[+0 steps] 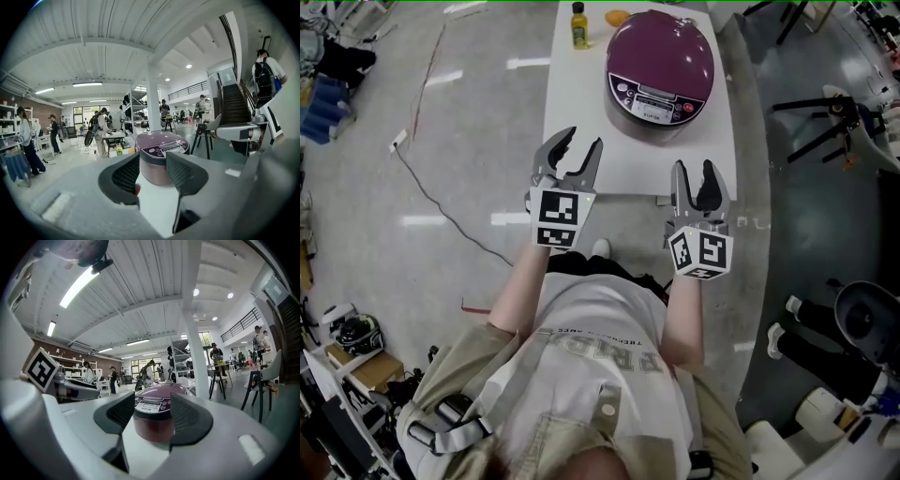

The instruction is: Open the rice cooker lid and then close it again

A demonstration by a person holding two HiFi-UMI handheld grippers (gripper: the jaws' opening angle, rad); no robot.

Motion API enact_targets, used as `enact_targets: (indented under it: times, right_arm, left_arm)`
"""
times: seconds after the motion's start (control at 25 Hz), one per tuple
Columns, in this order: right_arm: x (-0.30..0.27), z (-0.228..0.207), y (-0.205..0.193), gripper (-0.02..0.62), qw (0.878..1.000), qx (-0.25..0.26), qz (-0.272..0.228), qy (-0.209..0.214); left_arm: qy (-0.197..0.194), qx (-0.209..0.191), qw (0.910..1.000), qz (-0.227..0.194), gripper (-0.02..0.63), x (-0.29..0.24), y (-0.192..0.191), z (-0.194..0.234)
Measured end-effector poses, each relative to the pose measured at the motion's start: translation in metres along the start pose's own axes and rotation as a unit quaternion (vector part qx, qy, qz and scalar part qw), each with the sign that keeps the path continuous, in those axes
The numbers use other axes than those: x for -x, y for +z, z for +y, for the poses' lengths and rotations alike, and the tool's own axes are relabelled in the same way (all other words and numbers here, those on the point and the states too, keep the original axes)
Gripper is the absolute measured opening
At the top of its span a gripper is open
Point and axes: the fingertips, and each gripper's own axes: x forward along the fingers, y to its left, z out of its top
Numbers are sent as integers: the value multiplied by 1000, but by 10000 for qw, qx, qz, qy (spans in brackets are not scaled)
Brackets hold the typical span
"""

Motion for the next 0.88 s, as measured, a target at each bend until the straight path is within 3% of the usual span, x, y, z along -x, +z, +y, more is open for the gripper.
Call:
enact_targets:
  times: [0.24,0.56,0.76,0.88]
  right_arm:
    - [-17,-8,-9,212,9998,-35,121,148]
    - [-44,-5,-14,232,9965,427,483,540]
    - [-66,5,-22,240,9888,690,853,1011]
    - [-78,12,-26,249,9809,980,1090,1277]
  left_arm:
    - [-64,-133,9998,152,187,-17,-6,-6]
    - [-513,-868,9944,332,199,-47,-8,-9]
    - [-1013,-1518,9821,466,204,-69,-9,-14]
    - [-1384,-2002,9681,597,221,-79,-12,-21]
